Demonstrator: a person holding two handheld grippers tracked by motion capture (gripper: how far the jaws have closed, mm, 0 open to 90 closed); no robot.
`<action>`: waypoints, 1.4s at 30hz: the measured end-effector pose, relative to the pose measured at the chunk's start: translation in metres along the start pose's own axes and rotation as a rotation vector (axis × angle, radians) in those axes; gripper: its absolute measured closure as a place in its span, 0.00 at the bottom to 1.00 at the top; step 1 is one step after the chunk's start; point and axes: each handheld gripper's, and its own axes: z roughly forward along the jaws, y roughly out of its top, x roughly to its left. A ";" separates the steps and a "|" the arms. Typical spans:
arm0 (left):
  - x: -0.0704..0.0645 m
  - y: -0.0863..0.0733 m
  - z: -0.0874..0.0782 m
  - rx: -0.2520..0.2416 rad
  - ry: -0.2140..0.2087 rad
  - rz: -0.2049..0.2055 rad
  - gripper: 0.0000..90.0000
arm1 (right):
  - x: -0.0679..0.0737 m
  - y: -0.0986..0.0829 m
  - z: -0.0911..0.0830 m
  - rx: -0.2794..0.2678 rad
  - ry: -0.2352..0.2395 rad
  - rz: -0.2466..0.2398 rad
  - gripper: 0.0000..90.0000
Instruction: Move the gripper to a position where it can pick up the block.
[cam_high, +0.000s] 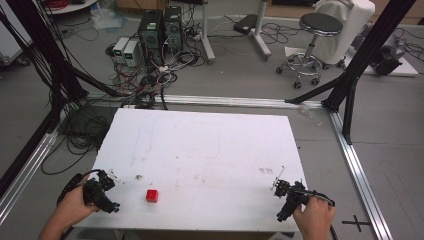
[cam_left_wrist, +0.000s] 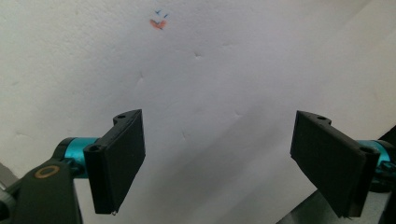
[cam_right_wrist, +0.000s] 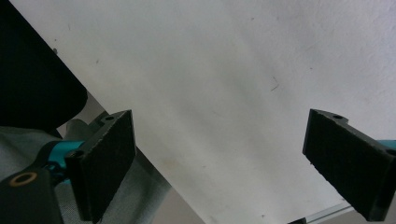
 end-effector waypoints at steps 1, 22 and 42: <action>0.000 0.000 0.000 -0.001 -0.002 0.000 0.20 | 0.000 0.000 0.000 0.001 0.001 0.000 0.10; 0.001 -0.001 -0.003 -0.011 0.008 0.003 0.20 | 0.003 0.003 -0.005 -0.008 -0.008 -0.013 0.10; -0.008 0.012 -0.003 -0.025 -0.020 0.139 0.20 | 0.002 -0.003 -0.007 -0.030 0.000 0.001 0.10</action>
